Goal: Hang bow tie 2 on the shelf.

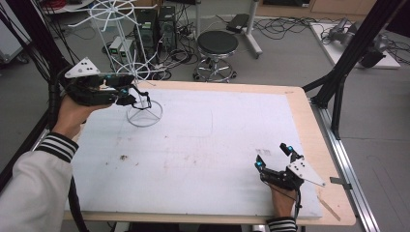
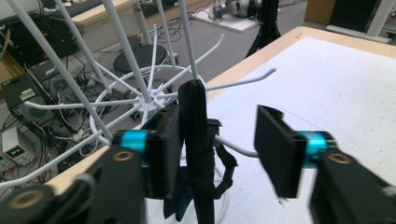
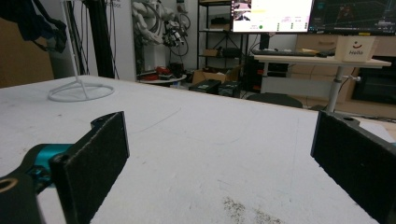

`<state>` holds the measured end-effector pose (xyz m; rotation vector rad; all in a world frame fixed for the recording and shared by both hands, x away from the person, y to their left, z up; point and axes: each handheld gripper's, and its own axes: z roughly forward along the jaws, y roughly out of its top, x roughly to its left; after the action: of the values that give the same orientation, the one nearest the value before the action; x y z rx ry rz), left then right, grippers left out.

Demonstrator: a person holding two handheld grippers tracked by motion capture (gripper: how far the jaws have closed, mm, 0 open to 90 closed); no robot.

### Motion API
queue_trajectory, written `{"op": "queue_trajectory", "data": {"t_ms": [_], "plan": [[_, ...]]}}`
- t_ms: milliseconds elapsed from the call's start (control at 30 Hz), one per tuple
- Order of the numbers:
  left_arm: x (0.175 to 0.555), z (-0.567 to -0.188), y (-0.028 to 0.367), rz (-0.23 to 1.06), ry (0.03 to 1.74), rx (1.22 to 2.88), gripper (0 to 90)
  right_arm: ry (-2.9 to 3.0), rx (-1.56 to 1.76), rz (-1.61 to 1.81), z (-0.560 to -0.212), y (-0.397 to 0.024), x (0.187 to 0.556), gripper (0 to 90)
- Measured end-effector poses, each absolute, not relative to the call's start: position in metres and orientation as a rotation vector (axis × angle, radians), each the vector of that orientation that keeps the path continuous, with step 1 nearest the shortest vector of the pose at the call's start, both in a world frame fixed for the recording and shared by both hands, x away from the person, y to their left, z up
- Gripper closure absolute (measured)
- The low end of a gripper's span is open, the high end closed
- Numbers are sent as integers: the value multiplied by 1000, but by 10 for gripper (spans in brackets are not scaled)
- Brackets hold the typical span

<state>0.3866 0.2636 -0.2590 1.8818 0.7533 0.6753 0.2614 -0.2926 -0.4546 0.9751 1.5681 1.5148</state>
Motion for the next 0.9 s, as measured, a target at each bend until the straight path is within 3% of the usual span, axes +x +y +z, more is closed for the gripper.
{"op": "queue_trajectory", "data": {"t_ms": [400, 533, 900], "plan": [[365, -258, 272, 683, 679, 1795, 123, 1566, 976, 1515, -455, -293, 261, 35], [355, -263, 271, 701, 668, 1787, 71, 1564, 976, 1517, -455, -293, 261, 35], [329, -303, 278, 689, 597, 1682, 53, 1561, 978, 1519, -455, -292, 261, 35]]}}
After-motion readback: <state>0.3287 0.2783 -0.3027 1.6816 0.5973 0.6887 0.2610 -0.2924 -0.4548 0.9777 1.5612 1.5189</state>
